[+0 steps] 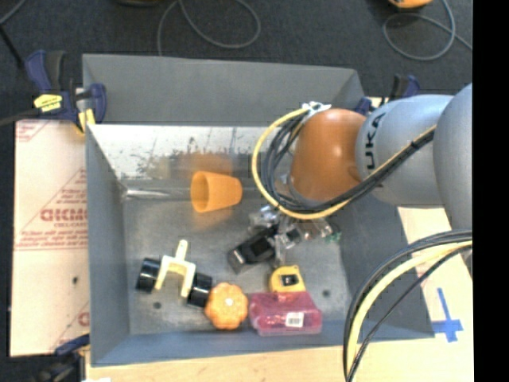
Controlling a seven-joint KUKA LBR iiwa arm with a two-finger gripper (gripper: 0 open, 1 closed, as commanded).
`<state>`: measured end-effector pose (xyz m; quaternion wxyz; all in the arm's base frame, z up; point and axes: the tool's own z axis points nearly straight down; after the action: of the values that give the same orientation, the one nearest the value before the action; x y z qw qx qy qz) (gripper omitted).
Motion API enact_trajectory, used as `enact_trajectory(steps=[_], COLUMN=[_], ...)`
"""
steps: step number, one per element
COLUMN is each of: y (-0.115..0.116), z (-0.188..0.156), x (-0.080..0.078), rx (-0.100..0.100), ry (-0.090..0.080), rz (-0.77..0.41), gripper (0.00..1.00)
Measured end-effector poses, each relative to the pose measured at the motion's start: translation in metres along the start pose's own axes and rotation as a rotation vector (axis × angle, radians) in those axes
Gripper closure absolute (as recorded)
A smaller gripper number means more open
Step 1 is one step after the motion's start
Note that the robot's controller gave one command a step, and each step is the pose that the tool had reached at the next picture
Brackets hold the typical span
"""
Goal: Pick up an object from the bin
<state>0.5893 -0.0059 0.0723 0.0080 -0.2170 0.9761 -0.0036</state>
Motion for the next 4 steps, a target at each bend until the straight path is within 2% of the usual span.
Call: enact_trajectory(steps=[1, 2, 4], y=[0.000, -0.014, -0.014], z=[0.000, -0.003, -0.003], x=[0.000, -0.002, -0.002], rx=[0.000, 0.001, 0.001], ry=[0.000, -0.001, -0.001], rz=[0.000, -0.042, -0.044], gripper=[1.00, 1.00, 1.00])
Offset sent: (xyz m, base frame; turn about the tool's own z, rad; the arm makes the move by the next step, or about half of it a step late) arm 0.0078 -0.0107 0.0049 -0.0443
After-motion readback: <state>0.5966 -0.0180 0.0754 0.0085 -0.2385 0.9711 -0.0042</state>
